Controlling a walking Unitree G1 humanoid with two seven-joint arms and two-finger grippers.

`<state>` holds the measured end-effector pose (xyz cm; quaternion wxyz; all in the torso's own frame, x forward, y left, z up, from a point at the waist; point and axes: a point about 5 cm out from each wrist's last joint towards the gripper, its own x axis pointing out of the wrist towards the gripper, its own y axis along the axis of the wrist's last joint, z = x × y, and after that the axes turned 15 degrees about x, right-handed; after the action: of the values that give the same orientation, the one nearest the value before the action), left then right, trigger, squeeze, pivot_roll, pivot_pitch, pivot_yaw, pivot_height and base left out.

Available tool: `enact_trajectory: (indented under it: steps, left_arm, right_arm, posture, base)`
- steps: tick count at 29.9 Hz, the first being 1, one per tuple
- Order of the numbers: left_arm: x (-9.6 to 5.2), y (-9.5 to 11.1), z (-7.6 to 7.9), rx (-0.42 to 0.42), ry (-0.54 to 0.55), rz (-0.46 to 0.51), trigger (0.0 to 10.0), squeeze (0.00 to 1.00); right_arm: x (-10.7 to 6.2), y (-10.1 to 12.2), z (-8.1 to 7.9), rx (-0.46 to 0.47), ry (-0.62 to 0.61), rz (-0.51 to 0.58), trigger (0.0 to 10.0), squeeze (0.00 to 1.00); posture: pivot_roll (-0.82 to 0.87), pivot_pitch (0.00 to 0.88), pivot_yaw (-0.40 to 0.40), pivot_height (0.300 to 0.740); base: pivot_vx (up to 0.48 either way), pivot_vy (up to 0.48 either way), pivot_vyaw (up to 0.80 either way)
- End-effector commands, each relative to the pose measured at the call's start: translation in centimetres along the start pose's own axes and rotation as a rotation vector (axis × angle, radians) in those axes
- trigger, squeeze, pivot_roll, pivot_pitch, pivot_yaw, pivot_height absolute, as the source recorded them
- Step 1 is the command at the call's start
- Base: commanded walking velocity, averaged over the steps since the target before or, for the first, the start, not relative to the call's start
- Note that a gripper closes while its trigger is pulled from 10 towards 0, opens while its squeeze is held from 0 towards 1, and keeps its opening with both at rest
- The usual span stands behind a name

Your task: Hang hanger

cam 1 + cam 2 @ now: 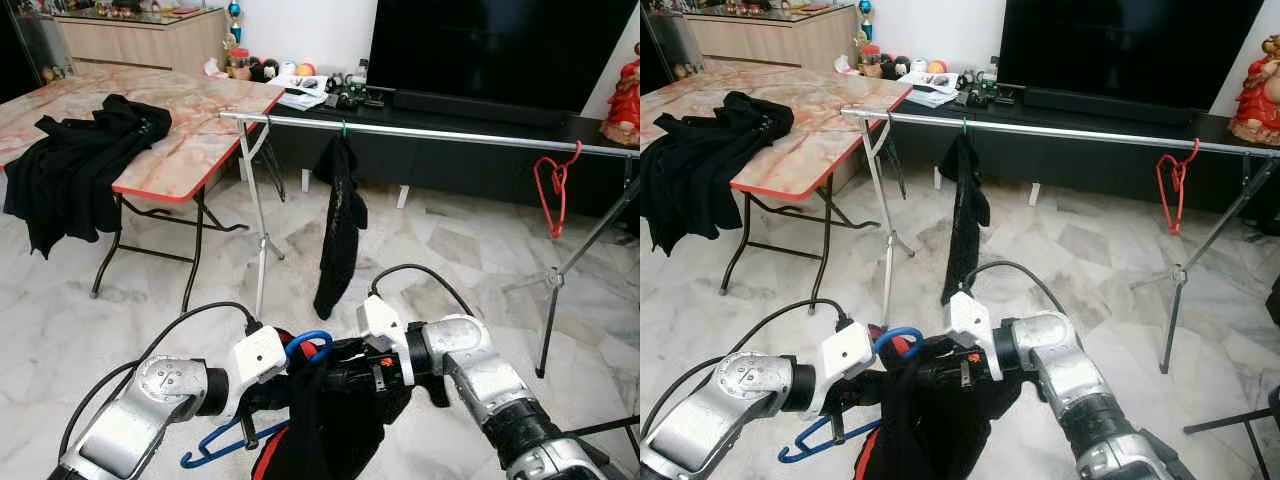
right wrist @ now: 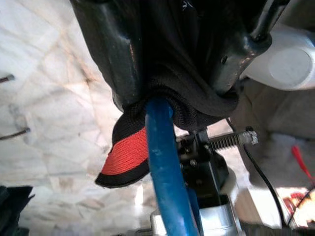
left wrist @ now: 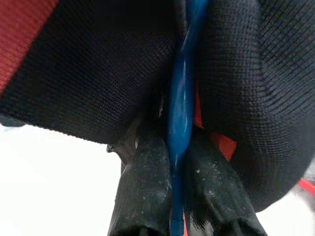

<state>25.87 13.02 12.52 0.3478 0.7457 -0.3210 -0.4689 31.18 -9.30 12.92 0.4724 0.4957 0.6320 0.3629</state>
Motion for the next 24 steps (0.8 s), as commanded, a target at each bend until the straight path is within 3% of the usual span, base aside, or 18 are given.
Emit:
enact_trajectory:
  steps: [1, 2, 10, 20, 24]
  left_arm:
    - [-0.8, -0.5, -1.1, -0.007, 0.064, -0.047, 0.0, 0.00]
    - [-0.8, -0.5, -1.1, -0.007, 0.064, -0.047, 0.0, 0.00]
    - [-0.8, -0.5, -1.1, -0.008, 0.064, -0.047, 0.0, 0.00]
    - [-1.1, -1.0, -0.7, -0.017, 0.050, -0.070, 0.0, 0.00]
    - [-1.3, -1.9, -0.3, -0.011, 0.026, -0.121, 0.0, 0.00]
  right_arm:
    - [1.0, 2.0, -1.0, -0.080, 0.117, 0.058, 5.0, 0.00]
    - [1.0, 1.9, -1.0, -0.076, 0.114, 0.057, 0.0, 0.00]
    - [1.0, 1.7, -1.3, -0.080, 0.128, 0.030, 0.0, 0.00]
    - [-0.4, 1.8, -1.8, -0.107, 0.093, -0.005, 0.0, 0.00]
    - [-1.4, 2.0, -2.3, -0.122, 0.075, -0.009, 0.0, 0.00]
  posture:
    - [0.16, 0.000, -0.047, 0.740]
    - [0.16, 0.000, -0.047, 0.740]
    - [0.16, 0.000, -0.045, 0.740]
    - [0.16, 0.000, -0.045, 0.740]
    - [0.15, 0.000, -0.044, 0.740]
  base:
    - [0.000, 0.000, 0.00]
    - [0.000, 0.000, 0.00]
    - [0.000, 0.000, 0.00]
    - [0.000, 0.000, 0.00]
    - [0.000, 0.000, 0.00]
